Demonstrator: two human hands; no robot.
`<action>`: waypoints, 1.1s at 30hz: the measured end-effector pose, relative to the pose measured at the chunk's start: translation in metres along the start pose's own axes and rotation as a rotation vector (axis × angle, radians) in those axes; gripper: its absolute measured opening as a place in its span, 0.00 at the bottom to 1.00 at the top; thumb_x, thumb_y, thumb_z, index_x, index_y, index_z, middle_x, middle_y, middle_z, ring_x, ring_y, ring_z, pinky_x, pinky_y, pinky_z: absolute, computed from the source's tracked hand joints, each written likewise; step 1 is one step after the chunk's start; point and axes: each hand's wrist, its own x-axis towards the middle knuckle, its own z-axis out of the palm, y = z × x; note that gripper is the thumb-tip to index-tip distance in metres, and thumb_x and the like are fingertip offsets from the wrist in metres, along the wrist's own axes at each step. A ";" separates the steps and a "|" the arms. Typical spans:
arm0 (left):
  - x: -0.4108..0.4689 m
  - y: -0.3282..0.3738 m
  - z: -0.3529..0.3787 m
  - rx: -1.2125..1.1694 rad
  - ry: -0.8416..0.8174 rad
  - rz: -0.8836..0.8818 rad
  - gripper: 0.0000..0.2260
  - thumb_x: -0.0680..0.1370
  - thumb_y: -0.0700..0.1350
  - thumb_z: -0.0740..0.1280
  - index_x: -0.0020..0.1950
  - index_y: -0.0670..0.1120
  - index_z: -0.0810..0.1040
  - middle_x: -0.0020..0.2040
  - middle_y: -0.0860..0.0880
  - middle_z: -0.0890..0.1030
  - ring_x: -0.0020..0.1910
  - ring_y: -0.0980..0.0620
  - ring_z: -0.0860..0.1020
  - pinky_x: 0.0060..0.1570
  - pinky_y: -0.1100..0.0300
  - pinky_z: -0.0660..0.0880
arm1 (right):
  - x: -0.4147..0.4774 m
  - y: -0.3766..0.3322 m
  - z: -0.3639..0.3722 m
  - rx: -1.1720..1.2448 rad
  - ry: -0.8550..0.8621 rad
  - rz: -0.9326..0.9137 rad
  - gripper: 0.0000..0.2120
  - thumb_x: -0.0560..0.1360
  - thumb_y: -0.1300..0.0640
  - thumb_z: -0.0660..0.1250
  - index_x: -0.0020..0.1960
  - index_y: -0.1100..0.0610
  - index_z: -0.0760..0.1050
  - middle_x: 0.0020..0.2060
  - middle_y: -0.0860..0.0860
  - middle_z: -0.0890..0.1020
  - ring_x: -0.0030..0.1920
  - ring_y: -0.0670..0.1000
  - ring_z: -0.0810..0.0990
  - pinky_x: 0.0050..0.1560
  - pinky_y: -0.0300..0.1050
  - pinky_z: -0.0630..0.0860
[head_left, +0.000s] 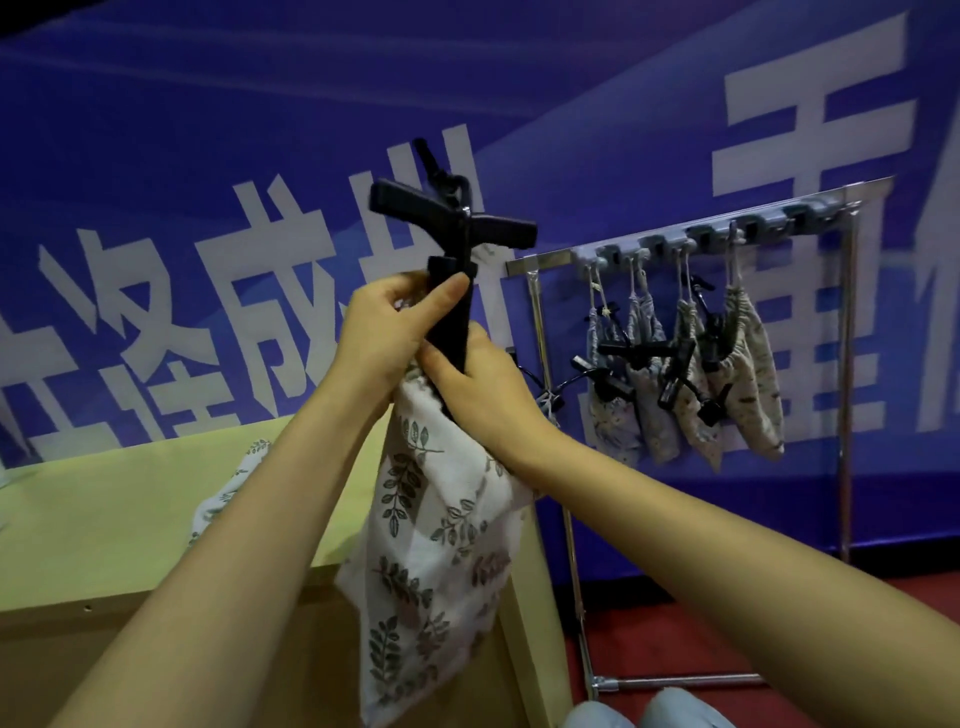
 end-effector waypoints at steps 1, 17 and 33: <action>0.000 0.002 0.002 -0.006 0.003 -0.008 0.07 0.74 0.50 0.68 0.48 0.49 0.80 0.44 0.53 0.83 0.46 0.57 0.82 0.45 0.66 0.78 | -0.002 -0.003 -0.005 -0.040 -0.014 -0.011 0.23 0.78 0.41 0.58 0.63 0.58 0.67 0.49 0.54 0.81 0.48 0.55 0.80 0.49 0.55 0.77; 0.008 -0.006 0.098 -0.311 -0.031 -0.140 0.09 0.70 0.53 0.70 0.37 0.50 0.77 0.36 0.51 0.79 0.42 0.50 0.79 0.45 0.56 0.75 | -0.022 0.068 -0.134 0.206 0.290 0.106 0.15 0.81 0.52 0.55 0.46 0.58 0.78 0.34 0.52 0.80 0.30 0.47 0.77 0.33 0.41 0.73; 0.036 -0.037 0.173 -0.220 -0.048 -0.207 0.08 0.75 0.50 0.67 0.38 0.49 0.75 0.39 0.50 0.79 0.42 0.49 0.78 0.48 0.53 0.74 | 0.006 0.120 -0.186 -0.289 0.071 -0.155 0.06 0.73 0.63 0.70 0.50 0.57 0.79 0.49 0.49 0.78 0.49 0.46 0.77 0.52 0.37 0.74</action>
